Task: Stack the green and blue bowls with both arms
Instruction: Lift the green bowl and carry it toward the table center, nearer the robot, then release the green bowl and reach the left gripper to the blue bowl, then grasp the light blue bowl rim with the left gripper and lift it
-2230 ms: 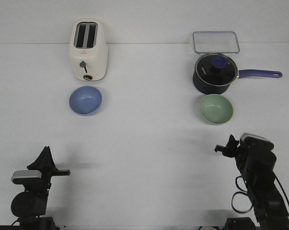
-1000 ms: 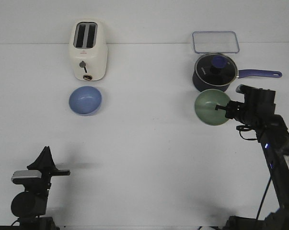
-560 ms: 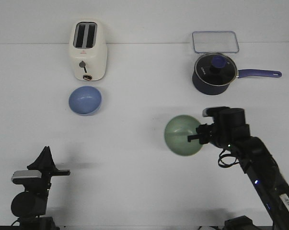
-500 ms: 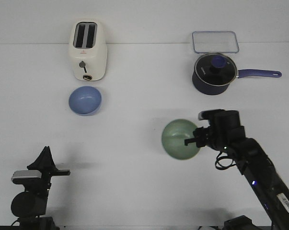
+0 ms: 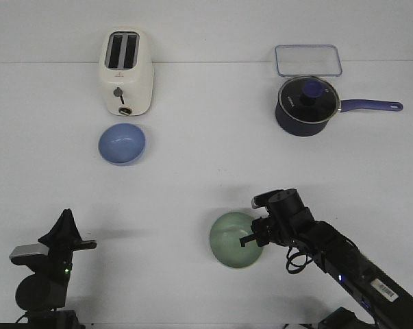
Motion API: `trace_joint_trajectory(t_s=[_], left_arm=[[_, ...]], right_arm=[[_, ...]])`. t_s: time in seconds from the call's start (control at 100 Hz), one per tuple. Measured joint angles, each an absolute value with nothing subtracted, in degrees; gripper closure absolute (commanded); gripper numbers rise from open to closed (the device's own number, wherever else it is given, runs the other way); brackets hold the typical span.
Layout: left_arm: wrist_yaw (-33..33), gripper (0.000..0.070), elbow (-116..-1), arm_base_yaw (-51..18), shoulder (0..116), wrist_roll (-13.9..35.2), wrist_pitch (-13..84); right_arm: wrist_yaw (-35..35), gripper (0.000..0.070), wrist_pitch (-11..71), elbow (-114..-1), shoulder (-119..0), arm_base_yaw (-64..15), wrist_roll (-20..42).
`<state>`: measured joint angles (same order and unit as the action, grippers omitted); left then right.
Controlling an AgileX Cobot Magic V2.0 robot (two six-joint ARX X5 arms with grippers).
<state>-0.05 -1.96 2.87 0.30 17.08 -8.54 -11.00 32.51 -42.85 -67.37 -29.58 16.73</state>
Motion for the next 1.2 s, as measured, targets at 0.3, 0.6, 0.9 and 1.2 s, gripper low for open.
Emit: trace_joint_trajectory(t_s=[0.3,0.6,0.9,1.2], left_arm=[[-0.03,0.0688,-2.50,2.87,0.32,29.93,-8.01],[0.36,0.0687,-12.84,2.87,7.35,32.91,-2.00],[3.09,0.0687,-33.82,2.90,38.57,25.69,4.93],[11.42,0.0228,-55.18,2.87,75.26,19.31,6.94]], right_arm=[[-10.83,0.0522,32.95,-42.85,-67.96,-29.61,16.23],[-10.79,0.0345,33.98,-45.17,-64.36,-28.58,15.42],[-10.46,0.0345,31.20,-48.95,-53.21,-23.57,14.59],[-10.48,0.0345,32.75,-48.95,-51.00,-22.11,13.63]])
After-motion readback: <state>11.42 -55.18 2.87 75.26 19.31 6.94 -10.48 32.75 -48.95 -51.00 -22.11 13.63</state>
